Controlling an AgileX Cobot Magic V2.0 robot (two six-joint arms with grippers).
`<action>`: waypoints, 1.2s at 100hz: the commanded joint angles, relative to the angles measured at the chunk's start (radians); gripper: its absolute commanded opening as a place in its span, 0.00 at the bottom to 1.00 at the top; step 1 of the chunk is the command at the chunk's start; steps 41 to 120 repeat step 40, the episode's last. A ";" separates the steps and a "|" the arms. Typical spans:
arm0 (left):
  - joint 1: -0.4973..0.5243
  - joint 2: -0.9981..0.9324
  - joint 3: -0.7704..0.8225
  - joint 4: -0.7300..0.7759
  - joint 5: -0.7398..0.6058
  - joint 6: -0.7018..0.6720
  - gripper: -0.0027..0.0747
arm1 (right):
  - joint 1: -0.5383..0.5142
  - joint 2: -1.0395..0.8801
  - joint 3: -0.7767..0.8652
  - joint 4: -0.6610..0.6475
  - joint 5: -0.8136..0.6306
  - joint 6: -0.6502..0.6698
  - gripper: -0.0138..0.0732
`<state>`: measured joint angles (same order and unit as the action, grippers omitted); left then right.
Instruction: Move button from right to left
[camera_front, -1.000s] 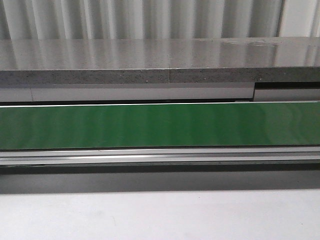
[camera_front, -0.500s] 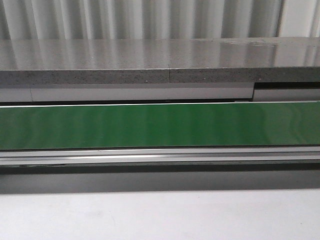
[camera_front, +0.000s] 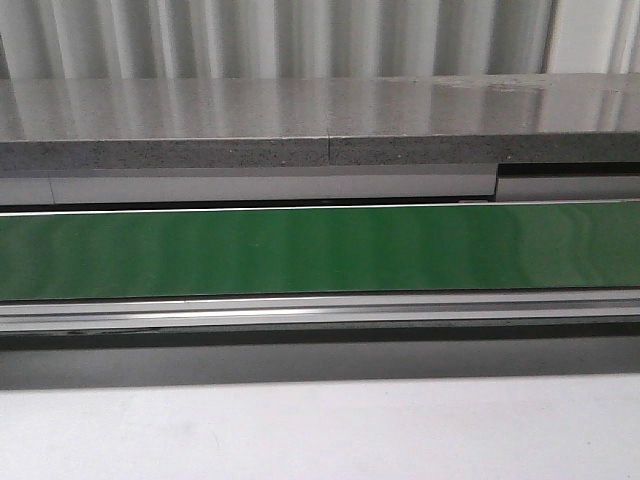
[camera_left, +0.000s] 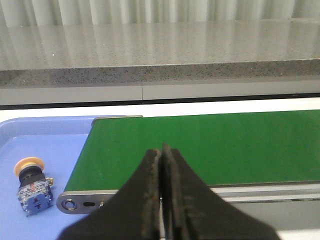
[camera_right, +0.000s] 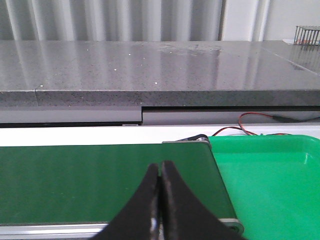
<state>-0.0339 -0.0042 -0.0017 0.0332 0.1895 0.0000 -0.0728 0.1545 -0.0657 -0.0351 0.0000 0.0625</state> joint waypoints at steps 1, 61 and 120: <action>0.004 -0.037 0.025 -0.002 -0.075 -0.008 0.01 | -0.012 -0.038 0.025 -0.016 -0.119 0.009 0.08; 0.004 -0.037 0.025 -0.002 -0.069 -0.008 0.01 | -0.015 -0.181 0.077 -0.015 -0.026 0.044 0.08; 0.004 -0.037 0.025 -0.002 -0.069 -0.008 0.01 | -0.015 -0.181 0.077 -0.015 -0.026 0.044 0.08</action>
